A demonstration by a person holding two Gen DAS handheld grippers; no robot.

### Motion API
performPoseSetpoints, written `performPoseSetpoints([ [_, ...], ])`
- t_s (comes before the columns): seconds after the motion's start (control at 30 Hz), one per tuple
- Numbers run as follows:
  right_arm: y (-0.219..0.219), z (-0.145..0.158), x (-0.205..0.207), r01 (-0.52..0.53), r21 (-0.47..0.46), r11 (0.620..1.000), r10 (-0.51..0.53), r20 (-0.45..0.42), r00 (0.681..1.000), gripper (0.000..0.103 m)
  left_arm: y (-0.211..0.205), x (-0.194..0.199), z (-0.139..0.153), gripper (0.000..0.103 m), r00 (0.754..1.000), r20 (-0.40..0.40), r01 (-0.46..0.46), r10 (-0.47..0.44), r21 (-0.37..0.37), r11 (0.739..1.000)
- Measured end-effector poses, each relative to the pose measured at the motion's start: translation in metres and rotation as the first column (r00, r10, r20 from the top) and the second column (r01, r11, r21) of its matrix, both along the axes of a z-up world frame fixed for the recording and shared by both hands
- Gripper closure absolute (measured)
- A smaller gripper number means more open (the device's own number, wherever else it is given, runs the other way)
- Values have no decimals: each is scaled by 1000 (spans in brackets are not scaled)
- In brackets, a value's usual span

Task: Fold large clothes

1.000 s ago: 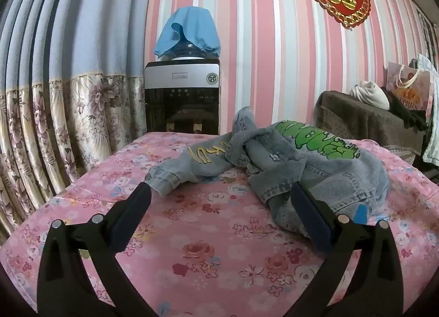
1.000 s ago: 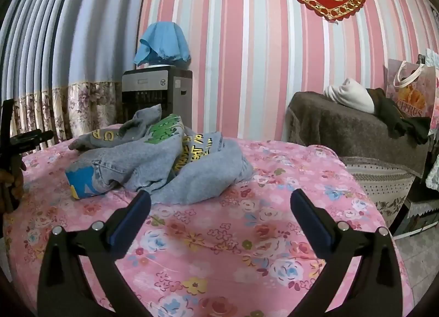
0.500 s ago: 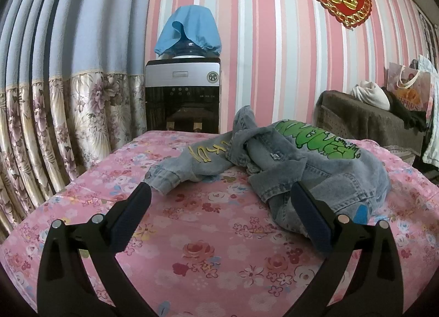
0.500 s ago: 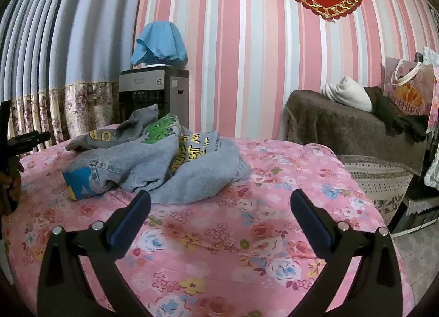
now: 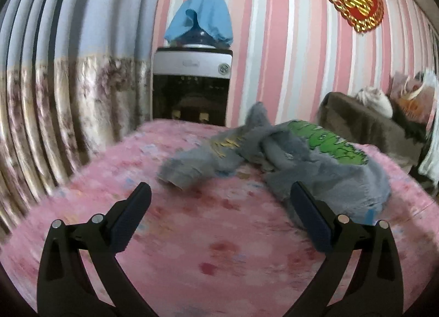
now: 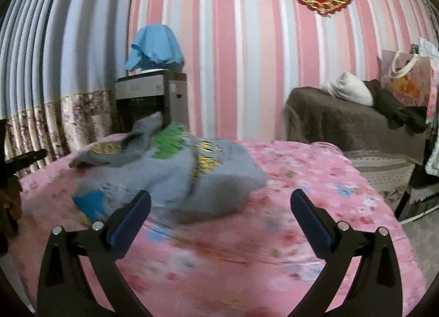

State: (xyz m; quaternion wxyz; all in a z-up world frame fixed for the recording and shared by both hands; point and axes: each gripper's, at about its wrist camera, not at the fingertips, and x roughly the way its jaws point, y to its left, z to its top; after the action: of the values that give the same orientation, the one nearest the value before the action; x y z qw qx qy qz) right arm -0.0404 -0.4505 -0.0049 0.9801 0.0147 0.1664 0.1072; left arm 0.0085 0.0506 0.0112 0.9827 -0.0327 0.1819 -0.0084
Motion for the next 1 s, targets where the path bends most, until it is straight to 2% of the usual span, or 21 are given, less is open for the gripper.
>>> performPoseSetpoints([
  [0.13, 45, -3, 4, -86, -45, 995, 86, 3, 996, 2, 14, 15, 11, 3, 1000, 4, -4, 4, 69, 998],
  [0.23, 71, -2, 18, -120, -36, 992, 119, -23, 993, 2, 22, 36, 3, 3, 999, -29, -24, 27, 107, 994],
  [0.4, 102, -4, 38, -161, -17, 987, 160, -49, 986, 2, 38, 72, -18, 3, 992, -125, -24, 36, 96, 995],
  [0.53, 115, -9, 55, -158, -15, 987, 156, -85, 984, 2, 38, 104, -34, 6, 974, -225, 26, -8, 77, 997],
  [0.6, 119, -10, 62, -155, -8, 988, 154, -93, 984, 2, 37, 118, -38, 18, 964, -266, 48, -29, 67, 997],
  [0.63, 121, -9, 63, -152, -9, 988, 150, -92, 984, 2, 36, 125, -42, 21, 956, -292, 53, -31, 68, 996],
  [0.73, 124, -12, 68, -141, -14, 990, 139, -96, 986, 2, 34, 151, -55, 41, 919, -391, 78, -51, 55, 995],
  [0.77, 124, -13, 69, -137, -12, 990, 136, -99, 986, 2, 33, 157, -59, 56, 909, -413, 86, -60, 44, 995],
  [0.8, 123, -15, 70, -133, -11, 991, 131, -104, 986, 2, 35, 161, -62, 80, 900, -429, 93, -74, 24, 995],
  [0.83, 123, -17, 72, -127, -8, 992, 125, -112, 986, 2, 38, 164, -64, 83, 894, -437, 103, -97, -9, 995],
  [0.9, 122, -20, 74, -126, 1, 992, 125, -131, 984, 2, 40, 161, -61, 94, 907, -407, 106, -111, -35, 994],
  [1.0, 125, -27, 76, -143, 5, 990, 142, -156, 977, 2, 40, 140, -50, 95, 939, -332, 95, -92, -7, 995],
])
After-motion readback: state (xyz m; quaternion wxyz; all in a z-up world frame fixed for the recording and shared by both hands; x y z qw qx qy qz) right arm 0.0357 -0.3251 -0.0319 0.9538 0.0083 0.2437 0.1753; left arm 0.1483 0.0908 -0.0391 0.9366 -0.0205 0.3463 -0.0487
